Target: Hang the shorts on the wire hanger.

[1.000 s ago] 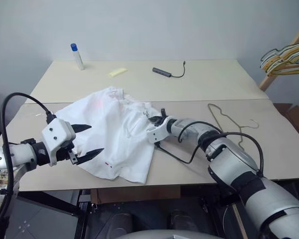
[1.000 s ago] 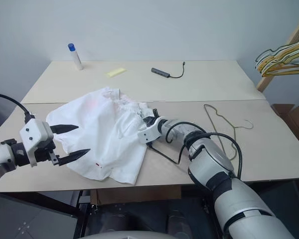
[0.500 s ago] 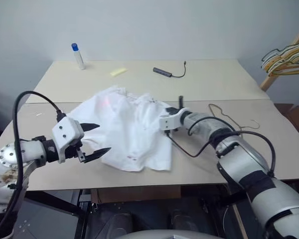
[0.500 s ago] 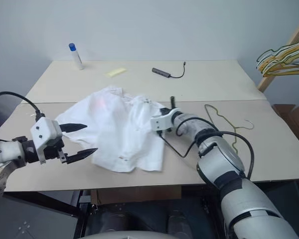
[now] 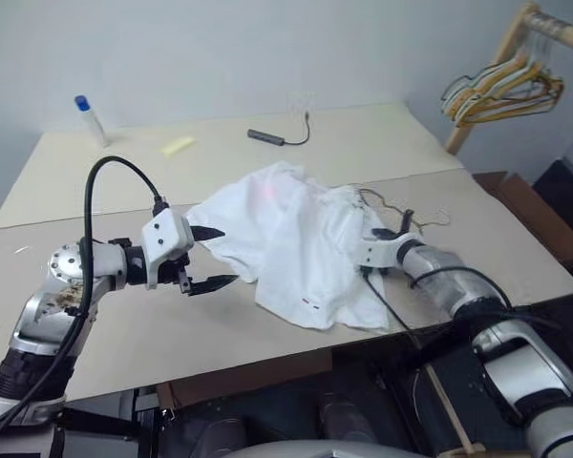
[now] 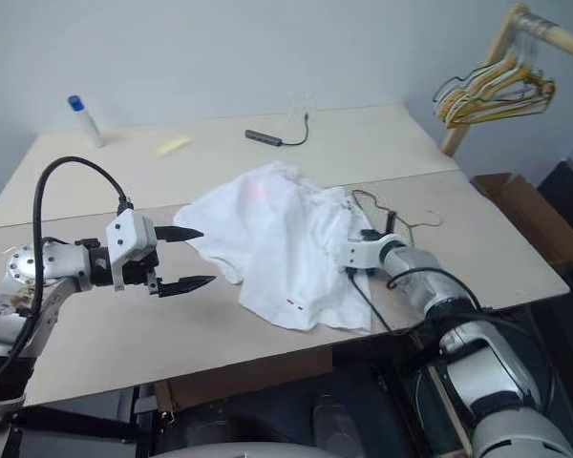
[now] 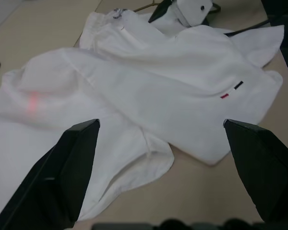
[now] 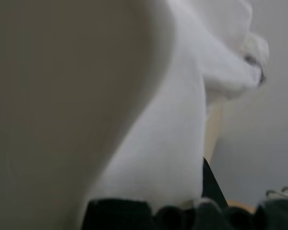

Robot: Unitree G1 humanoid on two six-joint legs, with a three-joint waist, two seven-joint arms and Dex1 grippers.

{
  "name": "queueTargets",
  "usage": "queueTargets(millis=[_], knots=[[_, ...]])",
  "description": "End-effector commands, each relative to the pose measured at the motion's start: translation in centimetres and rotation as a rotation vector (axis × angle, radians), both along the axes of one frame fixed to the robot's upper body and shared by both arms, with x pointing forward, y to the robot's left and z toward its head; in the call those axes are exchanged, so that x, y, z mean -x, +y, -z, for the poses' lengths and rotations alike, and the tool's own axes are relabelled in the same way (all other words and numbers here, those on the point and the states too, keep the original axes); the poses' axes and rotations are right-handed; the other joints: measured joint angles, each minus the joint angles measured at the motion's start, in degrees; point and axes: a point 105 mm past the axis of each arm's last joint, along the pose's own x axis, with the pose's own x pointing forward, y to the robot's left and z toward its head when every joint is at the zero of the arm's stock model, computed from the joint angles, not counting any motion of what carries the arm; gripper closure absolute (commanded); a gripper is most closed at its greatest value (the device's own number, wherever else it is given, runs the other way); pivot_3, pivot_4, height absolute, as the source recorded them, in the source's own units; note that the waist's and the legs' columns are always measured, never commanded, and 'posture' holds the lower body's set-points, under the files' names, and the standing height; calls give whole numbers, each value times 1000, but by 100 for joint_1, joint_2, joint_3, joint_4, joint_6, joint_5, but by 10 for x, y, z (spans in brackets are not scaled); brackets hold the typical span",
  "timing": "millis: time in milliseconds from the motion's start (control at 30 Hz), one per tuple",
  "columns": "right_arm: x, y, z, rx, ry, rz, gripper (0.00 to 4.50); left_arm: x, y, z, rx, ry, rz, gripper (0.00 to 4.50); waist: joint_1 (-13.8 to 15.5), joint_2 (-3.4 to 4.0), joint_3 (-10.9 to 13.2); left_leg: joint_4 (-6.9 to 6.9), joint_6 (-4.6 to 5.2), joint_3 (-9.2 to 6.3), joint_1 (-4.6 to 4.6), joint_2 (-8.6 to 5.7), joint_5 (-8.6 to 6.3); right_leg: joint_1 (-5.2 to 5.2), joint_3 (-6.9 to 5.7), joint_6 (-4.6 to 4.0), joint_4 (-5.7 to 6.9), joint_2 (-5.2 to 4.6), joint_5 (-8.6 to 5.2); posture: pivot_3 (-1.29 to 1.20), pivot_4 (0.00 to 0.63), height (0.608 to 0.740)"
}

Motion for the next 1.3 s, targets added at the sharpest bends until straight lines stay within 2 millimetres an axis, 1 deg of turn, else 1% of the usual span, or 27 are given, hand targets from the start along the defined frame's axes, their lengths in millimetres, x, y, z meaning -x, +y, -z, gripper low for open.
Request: queueTargets(millis=[33,100,167,233,367,433,600,700,833,900,1000,1100,1200,1267,1300], knots=[[8,44,-26,-72,-28,-96,4453,-1,-1,-9,-7,-46,18,0,-50,0,0,1,0,-1,1,0,0,-1,4,0,4,1,1,-42,0,740],[8,59,-30,-93,-29,-108,4453,0,-1,-9,-6,-47,19,0,-42,0,0,3,0,-3,2,-1,0,-1,2,2,6,0,3,-28,0,740],[3,69,-33,-99,-36,-113,4453,3,-2,-9,-5,-44,21,0,-4,0,0,8,0,-5,1,-2,0,2,-2,4,5,-2,4,-15,0,740],[-2,74,-37,-99,-46,-112,4453,8,-4,-5,-7,-23,26,0,18,0,0,9,0,-4,-3,-6,0,-2,-4,6,3,-7,4,-12,0,740],[-7,78,-44,-106,-55,-126,4453,18,-5,12,-50,31,-1,0,83,0,0,8,2,-2,-8,-8,-1,-5,-4,8,-3,-11,3,7,0,740],[-6,78,-45,-100,-50,-142,4453,20,-8,18,-45,56,-31,0,147,0,0,8,3,0,-9,-8,-2,-5,-4,8,-5,-11,3,13,0,740],[-4,69,-46,-82,-35,-155,4453,19,-18,33,-38,108,-115,0,265,0,0,10,3,6,-3,-15,-2,2,-6,10,-1,-18,4,13,0,740],[-3,64,-47,-77,-30,-157,4453,17,-12,39,-23,161,-173,0,302,0,0,9,3,19,-3,-16,-2,0,-4,10,0,-17,4,7,0,740],[-2,63,-45,-78,-21,-155,4453,10,0,41,-47,160,-231,0,298,-1,0,8,3,39,-3,-13,-2,-3,-3,9,-1,-14,4,5,0,740],[-1,63,-45,-82,-18,-155,4453,6,0,46,-46,185,-254,0,304,0,0,8,3,42,-2,-14,-2,-2,-3,9,-1,-15,4,2,0,740],[-1,64,-45,-87,-19,-153,4453,5,-10,52,44,297,-267,0,307,-1,0,9,3,42,-4,-16,-2,-1,-4,9,-2,-16,4,-2,0,740],[-2,65,-46,-88,-22,-151,4453,2,-23,64,106,424,-307,0,324,-4,-2,13,3,40,-7,-21,-2,1,-7,11,-3,-20,4,-6,0,740],[-2,64,-48,-91,-27,-149,4453,-6,-28,79,92,508,-379,0,311,-5,-3,13,3,36,-5,-22,-2,2,-5,12,-2,-19,4,-14,0,740],[-2,64,-48,-91,-30,-148,4453,-8,-30,87,72,546,-396,0,295,-5,-3,13,3,34,-4,-23,-2,2,-5,12,0,-18,4,-17,0,740],[-2,63,-48,-91,-30,-147,4484,-10,-31,89,67,547,-405,191,278,-5,-3,12,3,34,-4,-22,-2,1,-4,11,0,-18,4,-17,0,740]])
